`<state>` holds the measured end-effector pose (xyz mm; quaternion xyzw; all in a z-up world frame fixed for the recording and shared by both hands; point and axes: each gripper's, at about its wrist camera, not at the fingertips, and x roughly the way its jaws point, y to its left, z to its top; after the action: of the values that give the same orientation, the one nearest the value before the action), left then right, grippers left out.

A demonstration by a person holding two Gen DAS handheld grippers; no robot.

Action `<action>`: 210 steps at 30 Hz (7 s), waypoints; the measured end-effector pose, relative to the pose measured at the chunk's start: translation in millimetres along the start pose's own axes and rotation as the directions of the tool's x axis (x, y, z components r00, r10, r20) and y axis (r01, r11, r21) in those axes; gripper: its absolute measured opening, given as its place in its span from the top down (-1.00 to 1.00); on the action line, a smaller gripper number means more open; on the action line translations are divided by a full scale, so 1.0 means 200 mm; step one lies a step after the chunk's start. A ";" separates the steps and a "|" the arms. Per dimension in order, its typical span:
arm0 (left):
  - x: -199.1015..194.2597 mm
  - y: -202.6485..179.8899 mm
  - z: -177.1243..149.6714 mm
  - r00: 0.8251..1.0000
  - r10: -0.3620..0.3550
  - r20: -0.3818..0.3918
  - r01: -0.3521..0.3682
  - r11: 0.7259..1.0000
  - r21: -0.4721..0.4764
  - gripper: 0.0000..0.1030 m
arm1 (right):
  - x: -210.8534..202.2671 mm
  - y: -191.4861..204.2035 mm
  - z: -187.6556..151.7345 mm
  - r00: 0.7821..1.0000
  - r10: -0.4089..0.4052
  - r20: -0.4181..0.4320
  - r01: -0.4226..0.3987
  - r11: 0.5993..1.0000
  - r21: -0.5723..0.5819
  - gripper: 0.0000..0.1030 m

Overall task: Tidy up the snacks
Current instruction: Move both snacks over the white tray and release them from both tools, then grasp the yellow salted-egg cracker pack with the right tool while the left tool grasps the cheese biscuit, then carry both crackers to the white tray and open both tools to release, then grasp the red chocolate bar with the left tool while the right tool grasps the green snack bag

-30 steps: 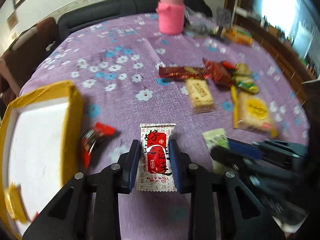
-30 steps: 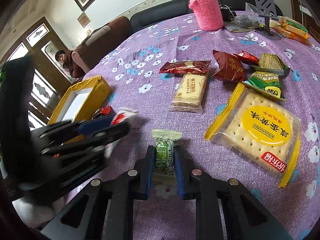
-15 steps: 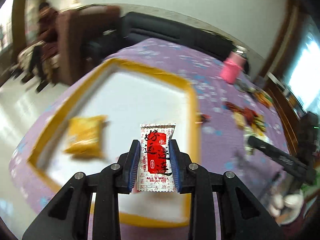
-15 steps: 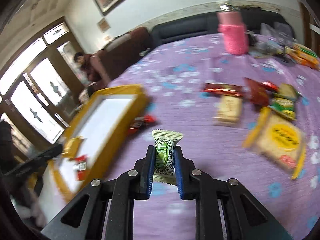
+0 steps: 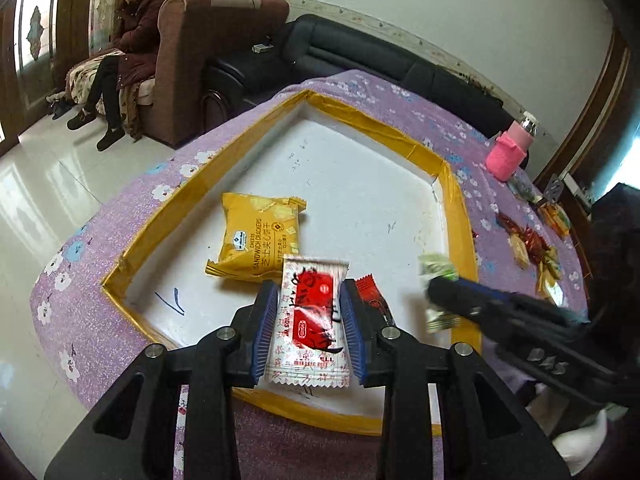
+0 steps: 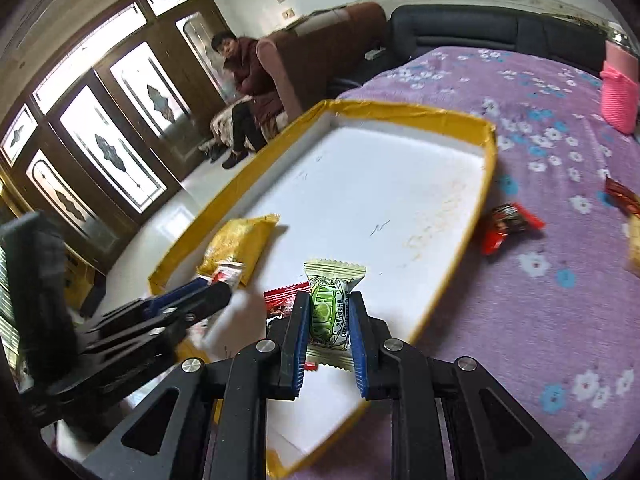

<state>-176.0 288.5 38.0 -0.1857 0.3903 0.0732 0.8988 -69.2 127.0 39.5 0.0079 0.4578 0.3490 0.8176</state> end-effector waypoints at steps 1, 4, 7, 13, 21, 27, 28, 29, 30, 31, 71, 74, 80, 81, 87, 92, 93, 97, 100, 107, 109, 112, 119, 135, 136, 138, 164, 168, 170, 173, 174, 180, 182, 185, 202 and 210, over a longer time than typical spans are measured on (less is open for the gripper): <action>-0.01 0.01 0.00 1.000 0.000 0.005 0.000 1.000 -0.006 0.41 | 0.03 0.00 0.00 1.000 -0.002 -0.008 0.002 1.000 0.001 0.56; -0.06 0.01 0.03 1.000 -0.009 0.023 0.010 0.999 -0.030 0.38 | 0.06 -0.02 -0.02 1.000 0.007 -0.016 -0.007 0.999 0.035 0.46; -0.15 -0.01 0.05 0.997 -0.026 0.077 0.030 0.998 -0.052 -0.01 | -0.01 -0.07 -0.02 0.999 0.044 0.010 -0.045 0.996 0.079 0.32; -0.24 -0.10 0.04 0.986 -0.109 0.124 0.113 0.993 -0.025 -0.42 | -0.42 -0.42 -0.11 0.986 -0.064 0.152 0.041 0.988 0.146 -0.13; -0.18 -0.41 0.01 0.971 -0.232 0.060 0.228 0.971 0.067 -0.42 | -0.81 -1.33 -0.18 0.911 -0.396 0.118 0.317 0.853 0.415 -0.31; -0.20 -0.58 -0.03 0.973 -0.227 0.027 0.221 0.964 0.146 -0.42 | -0.71 -1.52 -0.19 0.935 -0.349 0.065 0.293 0.863 0.412 -0.32; -0.21 -0.59 -0.02 0.973 -0.227 0.025 0.221 0.964 0.149 -0.42 | -0.71 -1.49 -0.20 0.947 -0.314 0.065 0.265 0.882 0.390 -0.34; -0.21 -0.60 -0.01 0.972 -0.235 0.021 0.230 0.962 0.148 -0.42 | -0.69 -1.45 -0.19 0.959 -0.275 0.061 0.235 0.900 0.367 -0.34; -0.20 -0.62 0.00 0.969 -0.248 0.015 0.243 0.959 0.145 -0.42 | -0.67 -1.41 -0.19 0.967 -0.248 0.051 0.218 0.916 0.337 -0.33; -0.19 -0.65 0.01 0.965 -0.261 0.003 0.258 0.955 0.145 -0.42 | -0.64 -1.36 -0.19 0.967 -0.254 0.036 0.233 0.927 0.293 -0.35; 0.65 -1.56 0.04 0.963 -0.138 -0.230 0.241 0.823 0.515 0.40 | -0.53 -1.18 -0.29 0.923 -0.384 0.008 0.380 0.917 0.120 -0.44; 0.57 -1.49 0.07 0.958 -0.174 -0.228 0.265 0.841 0.472 0.78 | -0.53 -1.18 -0.28 0.931 -0.365 0.030 0.359 0.926 0.118 -0.44; 0.31 -1.25 0.09 0.947 -0.265 -0.181 0.318 0.858 0.403 0.77 | -0.53 -1.19 -0.28 0.946 -0.321 0.050 0.309 0.936 0.168 -0.44; 0.29 -1.23 0.09 0.945 -0.272 -0.179 0.323 0.858 0.400 0.77 | -0.53 -1.18 -0.28 0.950 -0.306 0.052 0.292 0.939 0.183 -0.44; 0.23 -1.07 0.10 0.938 -0.301 -0.173 0.344 0.872 0.347 0.70 | -0.60 -1.06 -0.38 0.950 -0.306 0.057 0.287 0.933 0.216 -0.44; 0.27 -0.97 0.07 0.944 -0.268 -0.193 0.318 0.895 0.313 0.25 | -0.69 -1.03 -0.45 0.939 -0.334 0.082 0.306 0.921 0.239 -0.44; 0.29 -0.98 0.06 0.947 -0.254 -0.197 0.307 0.896 0.321 0.19 | -0.71 -1.04 -0.46 0.936 -0.340 0.089 0.310 0.918 0.247 -0.44; 0.37 -1.05 0.03 0.948 -0.224 -0.225 0.294 0.889 0.350 0.08 | -0.71 -1.10 -0.49 0.941 -0.325 0.094 0.285 0.912 0.294 -0.44; 0.45 -1.19 -0.02 0.946 -0.204 -0.253 0.294 0.870 0.397 0.00 | -0.69 -1.14 -0.50 0.943 -0.320 0.093 0.277 0.908 0.314 -0.40; 0.70 -1.55 -0.08 0.975 -0.034 -0.219 0.154 0.813 0.561 -0.41 | -0.70 -1.13 -0.51 0.942 -0.315 0.114 0.267 0.911 0.313 -0.37; 0.74 -1.58 -0.10 0.978 -0.045 -0.205 0.160 0.791 0.590 -0.35 | -0.69 -1.13 -0.52 0.942 -0.315 0.113 0.267 0.912 0.313 -0.27; 0.71 -1.57 -0.09 0.971 -0.070 -0.227 0.194 0.787 0.586 0.32 | -0.70 -1.14 -0.52 0.942 -0.313 0.119 0.263 0.912 0.314 -0.07; 0.66 -1.49 -0.11 0.968 -0.072 -0.242 0.199 0.806 0.558 0.40 | -0.68 -1.14 -0.51 0.956 -0.271 0.111 0.228 0.927 0.299 -0.46; 0.26 -1.13 -0.03 0.951 -0.245 -0.188 0.302 0.864 0.402 0.40 | -0.60 -1.02 -0.47 0.918 -0.397 0.010 0.383 0.892 0.241 -0.38; 0.22 -1.08 -0.01 0.950 -0.259 -0.173 0.307 0.872 0.381 0.40 | -0.62 -1.01 -0.47 0.925 -0.381 0.021 0.363 0.897 0.251 -0.38; 0.17 -0.97 0.03 0.952 -0.270 -0.144 0.303 0.892 0.336 0.39 | -0.66 -0.97 -0.47 0.939 -0.341 0.053 0.316 0.911 0.266 -0.38; 0.18 0.05 0.25 1.000 -0.031 0.007 0.031 0.999 -0.016 0.33 | 0.22 0.09 0.11 0.993 -0.068 -0.096 0.060 0.994 -0.087 -0.38; 0.06 0.05 0.24 0.997 -0.043 0.059 0.046 0.997 -0.055 -0.02 | 0.20 0.09 0.10 0.996 -0.049 -0.079 0.041 0.994 -0.099 -0.41; -0.01 0.05 0.22 0.993 -0.063 0.095 0.071 0.994 -0.087 -0.15 | 0.12 0.07 0.10 0.999 -0.025 -0.048 0.021 0.996 -0.082 -0.38; -0.09 0.01 0.19 0.986 -0.100 0.133 0.115 0.987 -0.114 -0.19 | -0.05 0.00 0.09 1.000 -0.011 0.025 0.013 0.999 -0.047 -0.39; -0.11 0.00 0.18 0.984 -0.113 0.142 0.129 0.985 -0.116 -0.19 | -0.10 -0.03 0.08 0.999 -0.019 0.048 0.021 0.999 -0.039 -0.39; -0.26 -0.17 0.14 0.959 -0.193 0.208 0.209 0.977 -0.053 -0.47 | -0.36 -0.47 0.02 0.976 -0.178 0.124 0.163 0.979 0.120 -0.39; -0.26 -0.25 0.13 0.956 -0.207 0.209 0.214 0.977 -0.015 -0.48 | -0.43 -0.68 -0.03 0.965 -0.234 0.116 0.205 0.954 0.217 -0.38; -0.22 -0.37 0.11 0.955 -0.256 0.146 0.250 0.966 0.058 -0.48 | -0.53 -0.91 -0.10 0.942 -0.315 0.115 0.266 0.910 0.319 -0.27; 0.03 -0.77 -0.05 0.956 -0.285 -0.072 0.294 0.926 0.237 -0.48 | -0.69 -1.67 -0.12 0.891 -0.449 0.064 0.348 0.767 0.539 -0.39; 0.14 -0.96 -0.01 0.954 -0.274 -0.121 0.299 0.898 0.323 -0.48 | -0.58 -1.62 -0.11 0.875 -0.480 0.052 0.394 0.771 0.501 0.28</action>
<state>-105.6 109.5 69.3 -0.0870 0.3977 -0.1346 0.9034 57.6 -191.3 4.5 0.1319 0.4438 0.0233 0.8861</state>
